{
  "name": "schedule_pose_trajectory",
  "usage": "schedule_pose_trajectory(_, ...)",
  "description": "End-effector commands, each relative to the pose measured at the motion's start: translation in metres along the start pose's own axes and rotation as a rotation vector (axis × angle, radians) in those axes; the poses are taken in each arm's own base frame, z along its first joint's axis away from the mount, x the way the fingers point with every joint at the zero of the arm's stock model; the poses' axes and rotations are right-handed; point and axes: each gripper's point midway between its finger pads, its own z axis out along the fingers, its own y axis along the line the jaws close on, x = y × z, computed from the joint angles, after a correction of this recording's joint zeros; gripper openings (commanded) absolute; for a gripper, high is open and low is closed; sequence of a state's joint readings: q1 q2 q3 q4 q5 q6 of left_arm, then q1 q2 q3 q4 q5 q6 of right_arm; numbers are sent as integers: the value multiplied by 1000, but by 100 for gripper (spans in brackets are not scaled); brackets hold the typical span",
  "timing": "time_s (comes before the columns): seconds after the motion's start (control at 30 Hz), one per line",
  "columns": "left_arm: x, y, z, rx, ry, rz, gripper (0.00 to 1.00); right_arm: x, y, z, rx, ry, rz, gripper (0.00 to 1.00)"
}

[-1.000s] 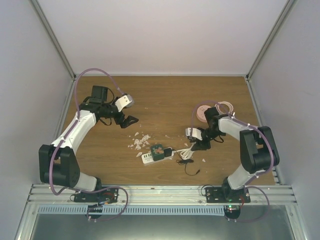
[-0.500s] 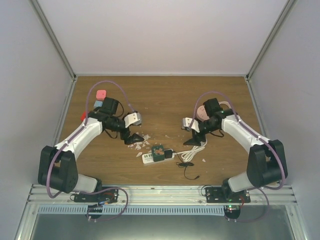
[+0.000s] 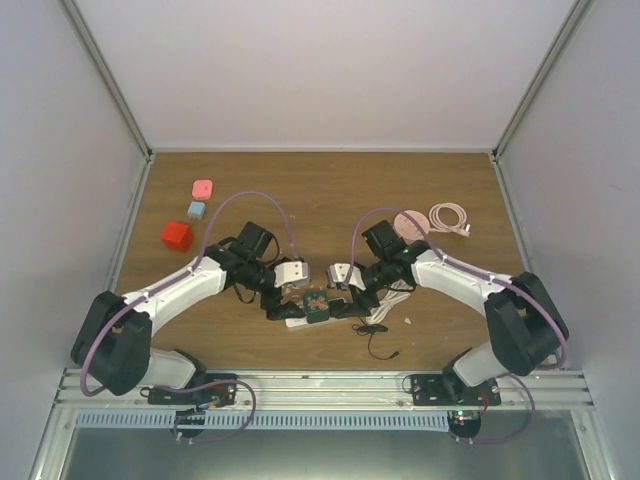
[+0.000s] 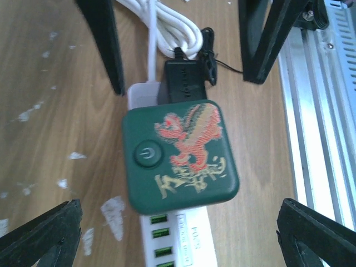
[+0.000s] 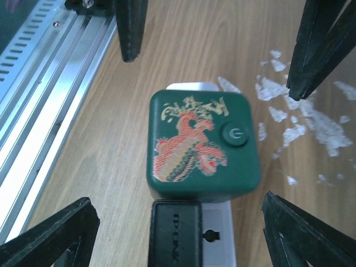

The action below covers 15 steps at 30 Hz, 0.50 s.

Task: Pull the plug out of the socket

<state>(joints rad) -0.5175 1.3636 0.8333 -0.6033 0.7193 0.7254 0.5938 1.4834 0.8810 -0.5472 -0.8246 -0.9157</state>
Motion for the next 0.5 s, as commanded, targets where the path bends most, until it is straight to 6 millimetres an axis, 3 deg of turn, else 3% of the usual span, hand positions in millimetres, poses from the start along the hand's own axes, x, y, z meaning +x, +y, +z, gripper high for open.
schedule_pose_trajectory(0.0, -1, -10, 16, 16, -17, 27, 95, 7, 6, 21, -25, 19, 18, 81)
schedule_pose_trajectory(0.2, 5, -20, 28, 44, -3, 37, 90, 23, 11, 37, -45, 77, 42, 71)
schedule_pose_trajectory(0.47, 3, -22, 37, 76, -29, 16, 77, 38, 5, 44, -17, 123, 82, 56)
